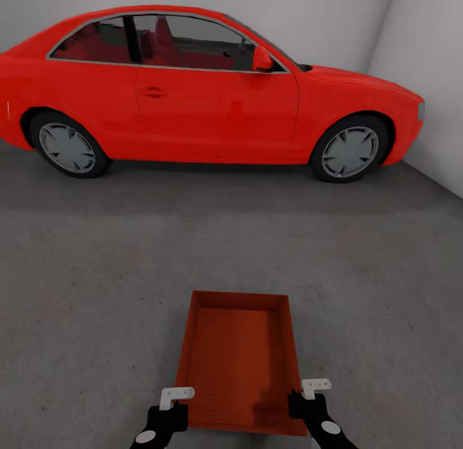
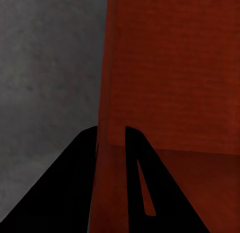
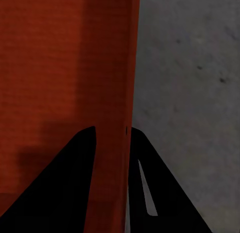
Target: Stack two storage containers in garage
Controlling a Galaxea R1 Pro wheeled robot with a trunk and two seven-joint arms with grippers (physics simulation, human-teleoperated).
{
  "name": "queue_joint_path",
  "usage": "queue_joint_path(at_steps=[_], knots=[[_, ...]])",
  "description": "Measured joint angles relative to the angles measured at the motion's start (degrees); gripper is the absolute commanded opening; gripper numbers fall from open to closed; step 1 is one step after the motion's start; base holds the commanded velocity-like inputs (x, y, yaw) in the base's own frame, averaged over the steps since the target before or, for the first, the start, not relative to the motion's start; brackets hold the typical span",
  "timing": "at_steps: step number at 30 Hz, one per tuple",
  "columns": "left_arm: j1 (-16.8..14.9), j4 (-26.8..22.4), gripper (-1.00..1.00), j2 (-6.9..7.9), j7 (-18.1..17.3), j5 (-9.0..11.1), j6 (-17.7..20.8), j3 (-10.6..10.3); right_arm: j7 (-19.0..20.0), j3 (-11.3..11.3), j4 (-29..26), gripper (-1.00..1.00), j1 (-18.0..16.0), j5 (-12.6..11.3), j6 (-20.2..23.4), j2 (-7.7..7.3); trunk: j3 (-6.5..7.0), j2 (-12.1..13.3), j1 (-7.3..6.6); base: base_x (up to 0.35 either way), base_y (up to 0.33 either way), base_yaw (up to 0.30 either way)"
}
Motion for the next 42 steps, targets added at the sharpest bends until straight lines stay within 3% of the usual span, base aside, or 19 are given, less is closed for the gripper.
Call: queue_joint_path(at_steps=[18, 27, 34, 42], knots=[[0.0, 0.0, -1.00, 0.05, 0.0, 0.1, 0.0, -0.1, -0.1, 0.0, 0.0, -1.00, 0.0, 0.0, 0.0, 0.07, -3.05, -6.8, 3.73, 0.000, 0.000, 0.000], [0.0, 0.0, -1.00, 0.02, 0.1, 0.1, 0.0, -0.1, -0.1, 0.1, 0.0, -1.00, 0.0, 0.0, 0.0, 0.05, -3.05, -6.8, 3.73, 0.000, 0.000, 0.000], [0.0, 0.0, -1.00, 0.02, 0.1, 0.1, 0.0, -0.1, -0.1, 0.1, 0.0, -1.00, 0.0, 0.0, 0.0, 0.05, -4.30, -9.6, 5.27, 0.000, 0.000, 0.000], [0.0, 0.0, -1.00, 0.06, 0.0, 0.1, -0.1, -0.1, 0.0, 0.1, -0.1, -1.00, 0.0, 0.0, 0.0, -0.03, -4.31, -9.6, 5.27, 0.000, 0.000, 0.000]])
